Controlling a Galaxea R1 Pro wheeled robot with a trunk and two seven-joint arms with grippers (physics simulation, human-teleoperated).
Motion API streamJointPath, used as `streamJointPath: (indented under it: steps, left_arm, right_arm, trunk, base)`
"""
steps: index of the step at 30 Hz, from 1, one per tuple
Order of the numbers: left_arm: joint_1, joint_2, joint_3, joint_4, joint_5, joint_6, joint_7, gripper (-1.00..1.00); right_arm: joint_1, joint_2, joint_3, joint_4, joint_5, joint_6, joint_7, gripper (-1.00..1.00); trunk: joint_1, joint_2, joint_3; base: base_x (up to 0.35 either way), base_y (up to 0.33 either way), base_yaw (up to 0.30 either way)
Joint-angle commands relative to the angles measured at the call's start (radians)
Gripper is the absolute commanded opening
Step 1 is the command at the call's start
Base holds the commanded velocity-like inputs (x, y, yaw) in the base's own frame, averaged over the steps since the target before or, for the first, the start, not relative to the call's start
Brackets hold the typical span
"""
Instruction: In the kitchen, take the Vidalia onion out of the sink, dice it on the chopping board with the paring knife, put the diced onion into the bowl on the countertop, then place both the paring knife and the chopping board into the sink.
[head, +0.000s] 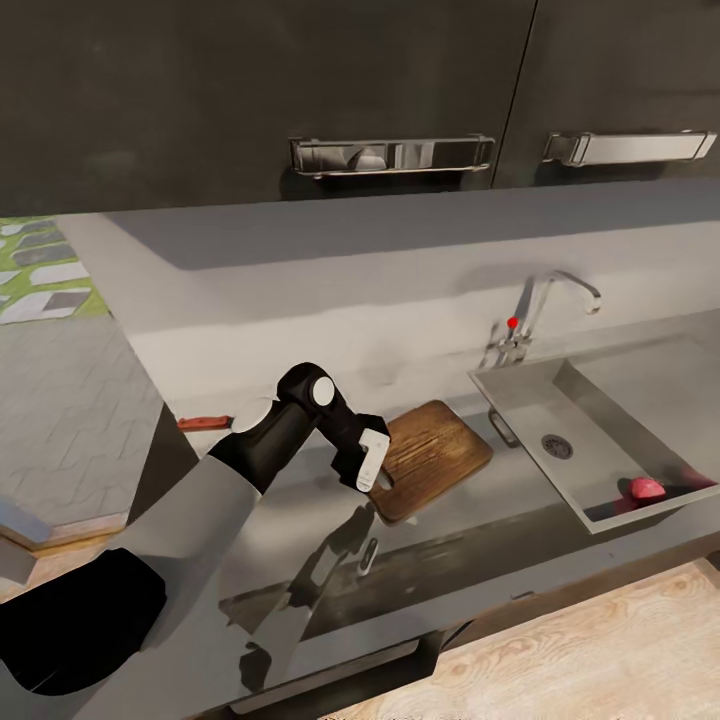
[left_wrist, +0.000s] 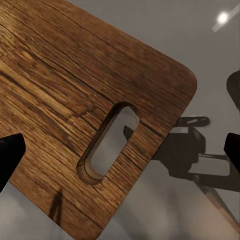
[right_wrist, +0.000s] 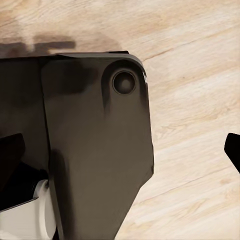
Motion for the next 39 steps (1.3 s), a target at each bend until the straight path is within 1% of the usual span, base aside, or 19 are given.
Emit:
streamJointPath:
  steps: [1, 5, 15, 23, 39]
  left_arm:
    - [-0.001, 0.0, -0.004, -0.001, -0.003, -0.001, -0.003, 1.0]
    - [-0.001, 0.0, -0.027, -0.001, -0.003, -0.001, -0.003, 1.0]
    - [-0.001, 0.001, -0.034, -0.002, -0.004, -0.003, -0.041, 1.0]
    - [-0.001, 0.001, -0.06, -0.003, -0.004, -0.001, -0.043, 1.0]
    - [-0.001, 0.003, -0.066, -0.034, 0.0, -0.003, -0.044, 1.0]
  right_arm:
    - [-0.001, 0.0, -0.001, 0.001, 0.002, -0.003, -0.003, 1.0]
    - [-0.001, 0.0, -0.001, 0.001, 0.002, -0.003, -0.004, 1.0]
    - [-0.001, 0.0, -0.002, 0.001, 0.002, -0.002, -0.003, 1.0]
    - [-0.001, -0.001, -0.003, 0.0, 0.002, -0.002, -0.003, 1.0]
    - [-0.001, -0.001, -0.003, 0.001, 0.002, -0.002, -0.003, 1.0]
  trunk:
    - [0.0, -0.002, -0.003]
    - [0.0, -0.002, -0.01]
    - [0.0, -0.002, -0.026]
    - [0.0, -0.002, -0.039]
    - [0.0, -0.002, -0.065]
  base:
    - [0.0, 0.0, 0.0]
    - [0.0, 0.0, 0.0]
    - [0.0, 0.0, 0.0]
    - [0.0, 0.0, 0.0]
    - [0.0, 0.0, 0.0]
